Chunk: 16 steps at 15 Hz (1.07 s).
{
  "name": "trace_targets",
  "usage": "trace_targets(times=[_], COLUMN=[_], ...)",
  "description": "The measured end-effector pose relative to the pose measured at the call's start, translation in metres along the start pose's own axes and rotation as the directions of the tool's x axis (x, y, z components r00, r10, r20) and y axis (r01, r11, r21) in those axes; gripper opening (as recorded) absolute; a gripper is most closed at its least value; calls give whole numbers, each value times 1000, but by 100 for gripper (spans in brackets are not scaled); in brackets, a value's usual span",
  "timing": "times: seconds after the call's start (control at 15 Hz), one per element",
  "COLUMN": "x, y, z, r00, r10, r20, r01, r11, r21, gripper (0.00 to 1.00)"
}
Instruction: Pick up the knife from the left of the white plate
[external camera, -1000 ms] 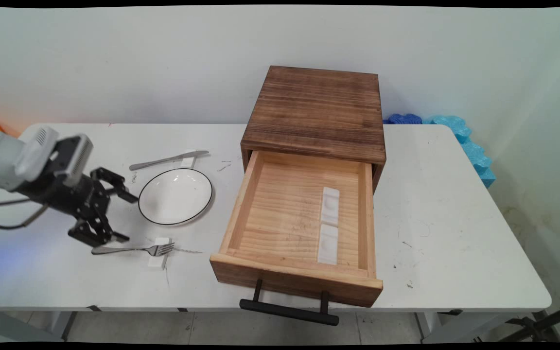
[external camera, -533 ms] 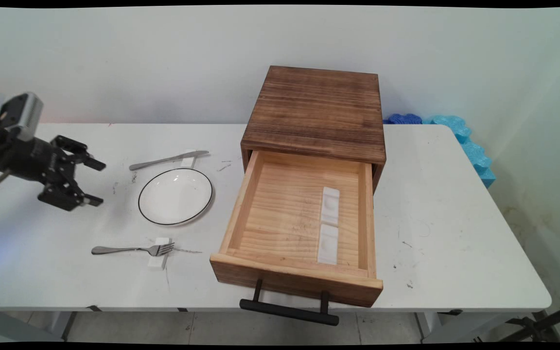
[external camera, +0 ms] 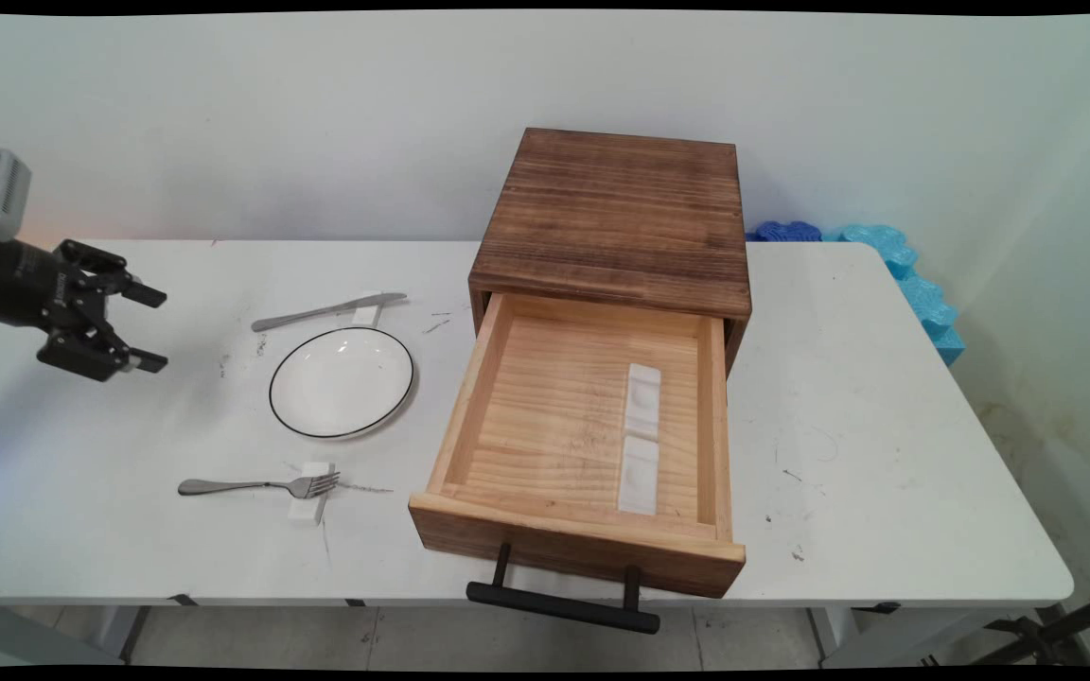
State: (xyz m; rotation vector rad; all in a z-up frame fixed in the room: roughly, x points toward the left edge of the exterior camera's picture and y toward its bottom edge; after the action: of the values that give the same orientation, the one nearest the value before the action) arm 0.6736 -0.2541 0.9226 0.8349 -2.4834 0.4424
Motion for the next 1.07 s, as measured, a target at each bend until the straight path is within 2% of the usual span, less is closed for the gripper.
trace_targets(times=[0.47,1.07], x=[-9,-7], y=[-11,-16], z=[-8,-10], r00=[1000,1000], r10=[-25,-25], r20=[-5,-3], r01=[25,26], r11=[999,999], r21=[26,39], gripper=[100,100])
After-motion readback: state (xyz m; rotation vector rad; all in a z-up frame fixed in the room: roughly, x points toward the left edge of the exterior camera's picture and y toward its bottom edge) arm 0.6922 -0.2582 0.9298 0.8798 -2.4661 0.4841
